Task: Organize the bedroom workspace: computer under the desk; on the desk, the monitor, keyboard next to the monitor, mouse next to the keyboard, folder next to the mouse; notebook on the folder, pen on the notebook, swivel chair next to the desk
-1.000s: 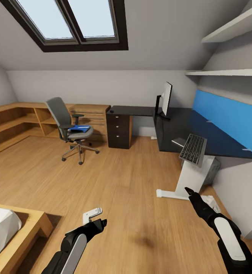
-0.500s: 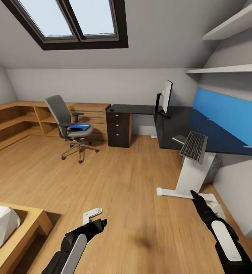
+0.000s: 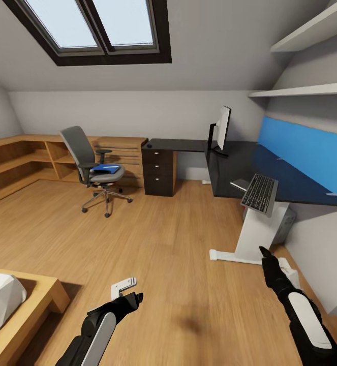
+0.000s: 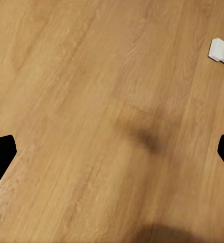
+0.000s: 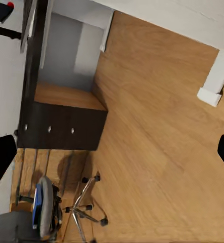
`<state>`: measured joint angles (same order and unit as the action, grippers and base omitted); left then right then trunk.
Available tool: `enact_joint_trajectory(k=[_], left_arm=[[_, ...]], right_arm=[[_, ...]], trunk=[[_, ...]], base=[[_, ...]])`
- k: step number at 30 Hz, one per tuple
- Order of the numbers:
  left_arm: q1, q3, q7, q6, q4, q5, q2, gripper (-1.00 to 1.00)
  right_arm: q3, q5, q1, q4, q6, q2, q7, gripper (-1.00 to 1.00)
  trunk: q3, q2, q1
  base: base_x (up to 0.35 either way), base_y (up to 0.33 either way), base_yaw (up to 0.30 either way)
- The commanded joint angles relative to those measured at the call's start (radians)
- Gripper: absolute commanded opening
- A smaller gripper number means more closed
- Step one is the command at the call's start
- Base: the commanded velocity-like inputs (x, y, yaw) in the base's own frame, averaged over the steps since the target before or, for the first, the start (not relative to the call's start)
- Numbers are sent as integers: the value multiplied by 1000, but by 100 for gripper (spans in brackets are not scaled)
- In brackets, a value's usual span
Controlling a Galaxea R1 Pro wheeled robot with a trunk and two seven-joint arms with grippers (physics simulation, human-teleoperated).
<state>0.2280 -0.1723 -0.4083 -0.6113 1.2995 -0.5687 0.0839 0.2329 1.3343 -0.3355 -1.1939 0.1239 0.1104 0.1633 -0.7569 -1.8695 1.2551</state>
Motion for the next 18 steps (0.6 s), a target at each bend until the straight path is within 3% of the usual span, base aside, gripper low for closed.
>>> enact_joint_trajectory(k=[1,7,18], left_arm=[[1,-1,-9,-2,1,-11,0,100],[1,-1,-7,-2,-3,-11,0,100],[1,-5,-4,-2,-14,-11,0,100]], right_arm=[[2,25,0,-12,13,1,-6,100],[5,94,0,-53,39,2,-66,100],[6,103,3,-85,42,-1,-103,100]], trunk=[[-1,0,0],[-1,0,0],[-1,0,0]], base=[[0,0,0],[0,0,0],[0,0,0]])
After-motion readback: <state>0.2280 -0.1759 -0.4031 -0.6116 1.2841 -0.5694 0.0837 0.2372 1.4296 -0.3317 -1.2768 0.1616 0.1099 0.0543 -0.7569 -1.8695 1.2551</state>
